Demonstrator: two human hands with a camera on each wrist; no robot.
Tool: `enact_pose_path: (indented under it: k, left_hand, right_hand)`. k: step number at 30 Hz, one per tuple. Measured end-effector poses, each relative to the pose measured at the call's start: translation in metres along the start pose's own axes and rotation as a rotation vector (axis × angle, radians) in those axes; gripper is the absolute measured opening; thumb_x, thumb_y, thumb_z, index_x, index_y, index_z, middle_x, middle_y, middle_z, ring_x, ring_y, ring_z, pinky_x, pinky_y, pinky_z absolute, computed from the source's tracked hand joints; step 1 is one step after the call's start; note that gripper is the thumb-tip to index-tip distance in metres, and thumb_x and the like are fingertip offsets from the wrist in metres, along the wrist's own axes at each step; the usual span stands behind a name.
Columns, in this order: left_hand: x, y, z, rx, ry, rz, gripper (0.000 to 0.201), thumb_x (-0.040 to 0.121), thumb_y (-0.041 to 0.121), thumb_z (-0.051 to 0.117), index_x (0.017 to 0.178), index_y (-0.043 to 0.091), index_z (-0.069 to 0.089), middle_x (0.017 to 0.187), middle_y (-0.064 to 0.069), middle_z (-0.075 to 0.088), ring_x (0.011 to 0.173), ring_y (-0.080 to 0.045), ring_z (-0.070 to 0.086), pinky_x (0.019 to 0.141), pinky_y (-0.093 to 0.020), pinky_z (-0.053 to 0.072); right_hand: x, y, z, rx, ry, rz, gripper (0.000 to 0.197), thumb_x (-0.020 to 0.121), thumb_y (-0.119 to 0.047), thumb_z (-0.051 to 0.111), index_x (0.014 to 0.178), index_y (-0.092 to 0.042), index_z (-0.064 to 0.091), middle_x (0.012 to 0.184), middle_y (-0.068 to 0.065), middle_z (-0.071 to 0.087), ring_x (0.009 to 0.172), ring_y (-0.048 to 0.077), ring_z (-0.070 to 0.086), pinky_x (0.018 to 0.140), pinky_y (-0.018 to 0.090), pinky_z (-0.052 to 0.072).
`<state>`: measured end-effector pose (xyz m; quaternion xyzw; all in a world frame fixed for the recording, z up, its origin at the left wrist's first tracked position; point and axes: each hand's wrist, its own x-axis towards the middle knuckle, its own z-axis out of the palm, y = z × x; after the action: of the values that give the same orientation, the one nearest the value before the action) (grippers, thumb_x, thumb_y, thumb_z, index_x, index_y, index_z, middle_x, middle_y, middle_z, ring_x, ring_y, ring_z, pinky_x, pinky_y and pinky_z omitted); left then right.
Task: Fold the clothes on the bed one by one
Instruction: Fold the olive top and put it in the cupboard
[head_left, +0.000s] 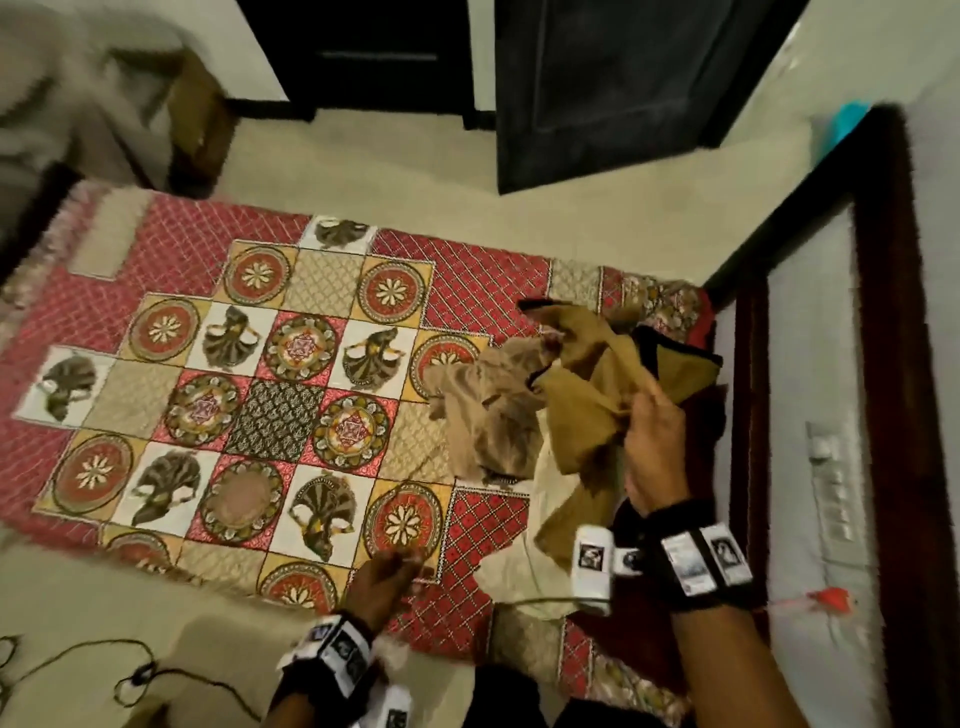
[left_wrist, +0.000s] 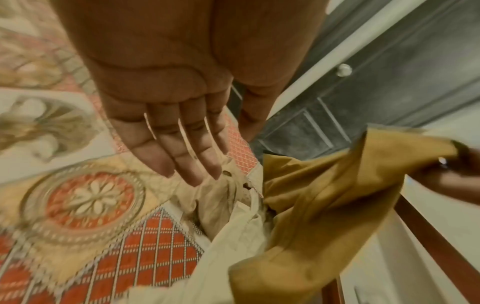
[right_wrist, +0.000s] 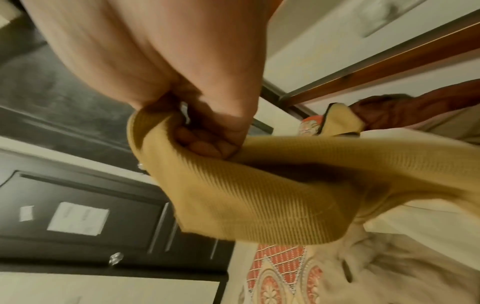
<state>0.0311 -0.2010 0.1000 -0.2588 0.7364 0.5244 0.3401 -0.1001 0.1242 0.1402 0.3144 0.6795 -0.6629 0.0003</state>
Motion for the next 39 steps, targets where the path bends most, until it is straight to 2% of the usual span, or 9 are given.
enact_pose_path:
  k: [2, 7, 11, 14, 17, 27, 31, 34, 39]
  left_hand:
    - [-0.009, 0.028, -0.017, 0.087, -0.019, 0.137, 0.016, 0.09, 0.024, 0.072, 0.103, 0.033, 0.07, 0.095, 0.001, 0.074, 0.087, -0.021, 0.07, 0.076, -0.036, 0.056]
    - [-0.035, 0.114, -0.088, 0.153, 0.052, 0.562, 0.062, 0.087, 0.002, 0.071, 0.128, 0.046, 0.057, 0.134, 0.01, 0.055, 0.115, -0.007, 0.057, 0.081, -0.029, 0.059]
    - [-0.057, 0.164, -0.155, 0.099, 0.004, 0.809, 0.074, 0.087, 0.007, 0.072, 0.146, 0.04, 0.042, 0.145, 0.014, 0.047, 0.122, -0.008, 0.053, 0.088, -0.028, 0.056]
    - [-0.054, 0.154, -0.203, 0.292, -0.024, 0.8, 0.098, 0.077, 0.026, 0.085, 0.154, 0.038, 0.026, 0.149, 0.012, 0.041, 0.135, -0.014, 0.044, 0.102, -0.031, 0.046]
    - [-0.035, 0.088, -0.245, 0.687, -0.103, 0.716, 0.121, 0.055, 0.062, 0.089, 0.153, 0.028, 0.026, 0.142, 0.003, 0.052, 0.128, -0.02, 0.052, 0.104, -0.033, 0.044]
    - [-0.041, -0.043, -0.459, 0.465, 0.308, 0.434, 0.029, 0.065, 0.044, 0.065, 0.075, 0.07, 0.056, 0.084, 0.018, 0.073, 0.091, 0.001, 0.068, 0.073, -0.013, 0.047]
    - [-0.079, 0.004, -0.546, 0.126, 0.471, 0.629, 0.045, 0.068, -0.004, 0.069, 0.085, 0.037, 0.074, 0.081, 0.011, 0.074, 0.083, -0.011, 0.07, 0.077, -0.028, 0.056]
    - [-0.122, 0.082, -0.585, -0.124, 0.531, 0.956, 0.042, 0.063, -0.009, 0.059, 0.081, 0.025, 0.076, 0.082, 0.004, 0.075, 0.083, -0.007, 0.07, 0.078, -0.022, 0.053]
    - [-0.166, 0.184, -0.599, -0.188, 0.555, 1.271, 0.046, 0.056, -0.019, 0.044, 0.083, 0.011, 0.067, 0.079, 0.006, 0.072, 0.079, -0.004, 0.066, 0.075, -0.018, 0.05]
  right_hand:
    - [-0.037, -0.052, 0.018, 0.061, -0.064, -0.072, 0.035, 0.103, -0.019, 0.041, 0.125, -0.027, 0.068, 0.108, -0.012, 0.074, 0.104, 0.009, 0.067, 0.095, 0.037, 0.054]
    - [-0.128, -0.151, 0.056, -0.08, -0.25, -0.303, 0.036, 0.106, 0.004, 0.029, 0.118, -0.005, 0.061, 0.084, -0.015, 0.064, 0.07, -0.018, 0.062, 0.067, 0.0, 0.044]
    - [-0.184, -0.188, 0.09, -0.276, -0.299, -0.489, 0.033, 0.104, 0.0, 0.039, 0.115, -0.006, 0.07, 0.111, 0.01, 0.072, 0.098, 0.0, 0.068, 0.09, 0.02, 0.054]
    - [-0.232, -0.224, 0.131, -0.352, -0.327, -0.611, 0.031, 0.103, 0.001, 0.047, 0.113, -0.012, 0.074, 0.113, 0.004, 0.074, 0.107, 0.014, 0.069, 0.1, 0.039, 0.054]
    - [-0.28, -0.255, 0.191, -0.367, -0.317, -0.755, 0.049, 0.1, 0.013, 0.041, 0.101, -0.026, 0.07, 0.099, -0.025, 0.075, 0.096, -0.016, 0.063, 0.088, 0.004, 0.044]
    - [-0.335, -0.279, 0.291, -0.233, -0.292, -0.787, 0.07, 0.105, 0.0, 0.034, 0.096, -0.056, 0.074, 0.088, -0.034, 0.071, 0.088, -0.011, 0.065, 0.074, -0.001, 0.045]
    - [-0.303, -0.266, 0.304, -0.193, -0.13, -0.807, 0.046, 0.105, -0.002, 0.035, 0.105, -0.025, 0.075, 0.094, -0.028, 0.072, 0.093, -0.004, 0.065, 0.077, 0.0, 0.046]
    - [-0.277, -0.258, 0.317, -0.234, -0.031, -0.809, 0.062, 0.102, 0.0, 0.04, 0.084, -0.049, 0.074, 0.085, -0.032, 0.07, 0.084, -0.006, 0.062, 0.074, -0.002, 0.042]
    - [-0.222, -0.234, 0.314, -0.499, -0.138, -0.73, 0.042, 0.101, -0.004, 0.049, 0.077, -0.029, 0.073, 0.089, 0.012, 0.069, 0.088, 0.025, 0.062, 0.07, 0.022, 0.045]
